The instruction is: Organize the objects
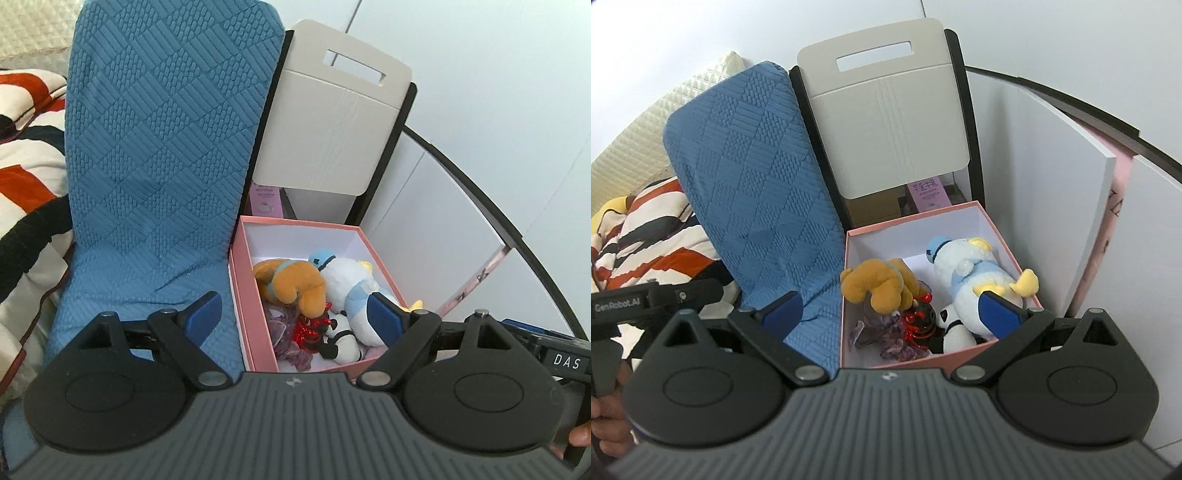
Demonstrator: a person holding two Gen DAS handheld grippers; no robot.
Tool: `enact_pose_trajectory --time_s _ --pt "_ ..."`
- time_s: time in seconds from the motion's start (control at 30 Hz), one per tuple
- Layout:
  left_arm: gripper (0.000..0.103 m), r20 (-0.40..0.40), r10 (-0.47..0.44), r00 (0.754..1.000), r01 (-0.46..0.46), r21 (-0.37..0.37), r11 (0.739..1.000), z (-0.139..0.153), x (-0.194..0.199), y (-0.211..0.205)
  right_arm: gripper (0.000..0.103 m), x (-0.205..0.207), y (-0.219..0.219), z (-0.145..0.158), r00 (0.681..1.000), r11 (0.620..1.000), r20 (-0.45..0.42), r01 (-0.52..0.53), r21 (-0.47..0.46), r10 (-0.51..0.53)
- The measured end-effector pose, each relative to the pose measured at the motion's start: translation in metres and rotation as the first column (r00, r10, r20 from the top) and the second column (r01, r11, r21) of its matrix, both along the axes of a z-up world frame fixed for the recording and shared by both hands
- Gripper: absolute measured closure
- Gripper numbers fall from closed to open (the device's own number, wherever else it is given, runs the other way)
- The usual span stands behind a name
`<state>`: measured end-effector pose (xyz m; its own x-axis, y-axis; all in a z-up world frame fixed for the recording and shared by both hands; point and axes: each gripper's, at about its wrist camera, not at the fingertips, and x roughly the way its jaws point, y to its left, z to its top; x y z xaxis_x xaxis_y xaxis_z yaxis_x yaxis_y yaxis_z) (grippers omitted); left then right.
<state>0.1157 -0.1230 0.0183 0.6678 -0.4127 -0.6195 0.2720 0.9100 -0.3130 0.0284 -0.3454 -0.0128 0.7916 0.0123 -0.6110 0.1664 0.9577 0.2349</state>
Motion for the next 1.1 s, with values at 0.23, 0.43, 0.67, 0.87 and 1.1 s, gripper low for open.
enact_pose_trajectory --time_s 0.23,0.43,0.67,0.87,1.1 --pt "0.009 0.028 -0.018 0.999 0.018 -0.018 1.0 -0.002 -0.023 0.011 0.0 -0.025 0.019 -0.006 1.0 1.0 0.006 0.018 -0.015 -0.018" --pt "0.009 0.056 -0.027 0.998 0.028 -0.005 1.0 -0.007 -0.036 0.016 0.0 -0.04 0.026 -0.016 0.999 0.999 0.016 0.041 -0.02 -0.041" --pt "0.007 0.07 -0.047 0.996 0.048 -0.02 0.999 -0.018 -0.043 0.016 0.0 -0.044 0.025 -0.033 0.998 0.997 0.016 0.058 -0.059 -0.057" --pt "0.006 0.084 -0.044 0.995 0.045 -0.007 0.999 -0.033 -0.049 0.018 0.0 -0.038 0.024 -0.06 0.999 0.999 0.005 0.04 -0.031 -0.04" --pt "0.005 0.054 -0.017 0.998 0.018 -0.022 1.0 -0.048 -0.051 0.019 0.0 -0.039 0.023 -0.082 0.999 0.998 -0.023 0.039 -0.04 -0.04"
